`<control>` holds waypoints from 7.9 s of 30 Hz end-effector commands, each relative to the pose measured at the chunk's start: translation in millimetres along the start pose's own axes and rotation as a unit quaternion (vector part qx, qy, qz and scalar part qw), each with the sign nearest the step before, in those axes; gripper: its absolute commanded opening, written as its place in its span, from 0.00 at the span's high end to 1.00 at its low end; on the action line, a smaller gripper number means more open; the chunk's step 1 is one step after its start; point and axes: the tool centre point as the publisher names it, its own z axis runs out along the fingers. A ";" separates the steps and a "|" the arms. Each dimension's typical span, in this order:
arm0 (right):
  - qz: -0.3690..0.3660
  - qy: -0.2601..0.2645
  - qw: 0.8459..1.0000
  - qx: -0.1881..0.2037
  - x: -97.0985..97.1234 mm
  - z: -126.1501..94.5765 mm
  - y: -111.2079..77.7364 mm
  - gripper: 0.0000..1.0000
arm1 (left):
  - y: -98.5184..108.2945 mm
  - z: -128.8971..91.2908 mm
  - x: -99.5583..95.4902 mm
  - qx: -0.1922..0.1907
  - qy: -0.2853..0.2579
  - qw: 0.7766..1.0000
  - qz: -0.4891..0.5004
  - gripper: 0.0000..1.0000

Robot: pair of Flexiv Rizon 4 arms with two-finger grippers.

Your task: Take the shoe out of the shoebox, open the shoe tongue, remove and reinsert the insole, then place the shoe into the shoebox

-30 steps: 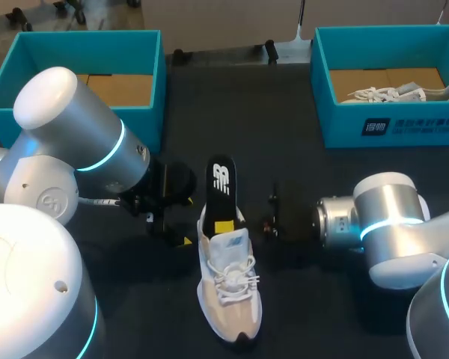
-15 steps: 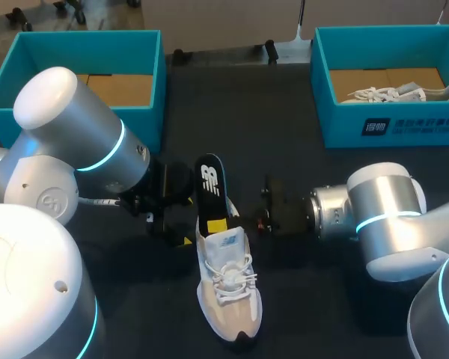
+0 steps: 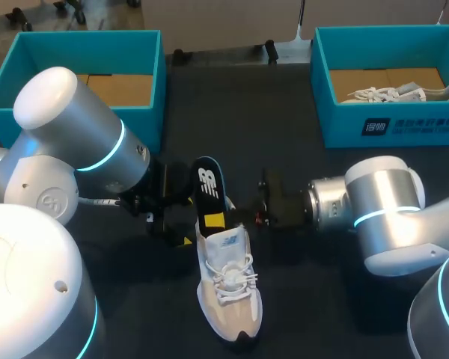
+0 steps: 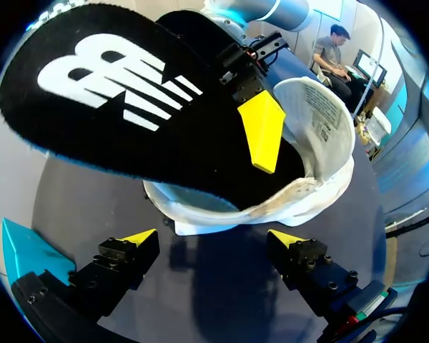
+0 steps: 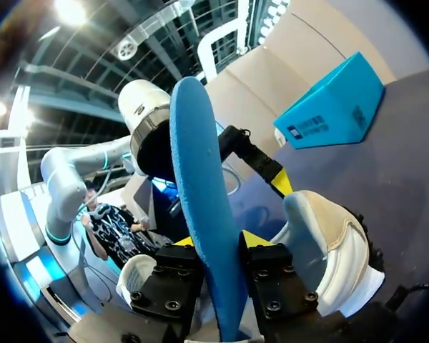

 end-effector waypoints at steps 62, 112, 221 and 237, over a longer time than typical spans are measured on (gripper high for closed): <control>0.092 -0.020 0.995 -0.038 -17.1 -13.7 -25.1 1.00 | 1.0 0.2 0.7 0.001 0.000 1.000 0.000 0.00; 0.112 -0.030 0.993 -0.034 -23.5 -12.9 -14.1 1.00 | 1.0 0.2 0.7 0.001 0.000 1.000 0.000 0.00; 0.089 -0.111 0.989 0.049 -6.7 -15.6 1.9 0.00 | 28.3 -48.5 0.4 -0.009 0.014 0.999 0.051 0.00; 0.098 -0.133 0.983 0.075 7.1 -11.6 -2.7 0.00 | 39.7 -59.0 -7.3 -0.023 -0.003 0.999 0.044 0.00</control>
